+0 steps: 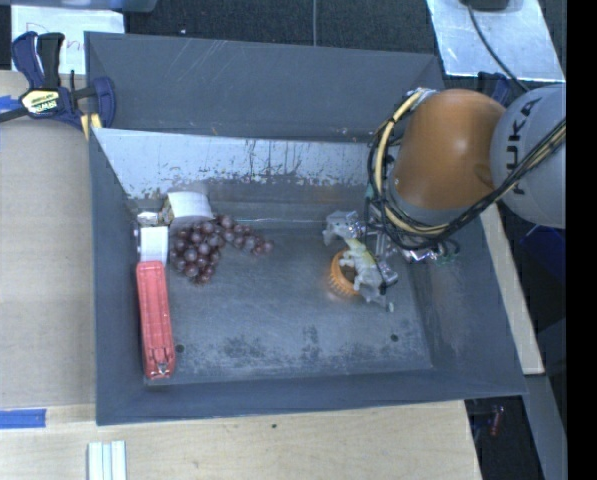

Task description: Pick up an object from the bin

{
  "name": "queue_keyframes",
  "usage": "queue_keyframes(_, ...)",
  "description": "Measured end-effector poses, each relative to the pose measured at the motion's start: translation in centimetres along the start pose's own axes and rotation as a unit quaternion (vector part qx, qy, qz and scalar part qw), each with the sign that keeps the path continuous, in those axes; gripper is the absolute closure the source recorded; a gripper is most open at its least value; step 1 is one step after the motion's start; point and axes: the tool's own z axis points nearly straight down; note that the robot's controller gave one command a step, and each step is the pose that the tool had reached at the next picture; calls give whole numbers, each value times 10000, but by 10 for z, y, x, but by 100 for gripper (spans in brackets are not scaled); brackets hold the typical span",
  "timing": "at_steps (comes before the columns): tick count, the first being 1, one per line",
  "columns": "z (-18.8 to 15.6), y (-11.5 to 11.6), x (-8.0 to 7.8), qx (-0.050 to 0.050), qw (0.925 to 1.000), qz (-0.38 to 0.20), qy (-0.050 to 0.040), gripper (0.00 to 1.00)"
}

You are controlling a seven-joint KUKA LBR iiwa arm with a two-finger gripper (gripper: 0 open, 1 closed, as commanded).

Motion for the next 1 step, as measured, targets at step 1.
queue_keyframes(1,20,-15,-19,3,9971,-766,-54,0)
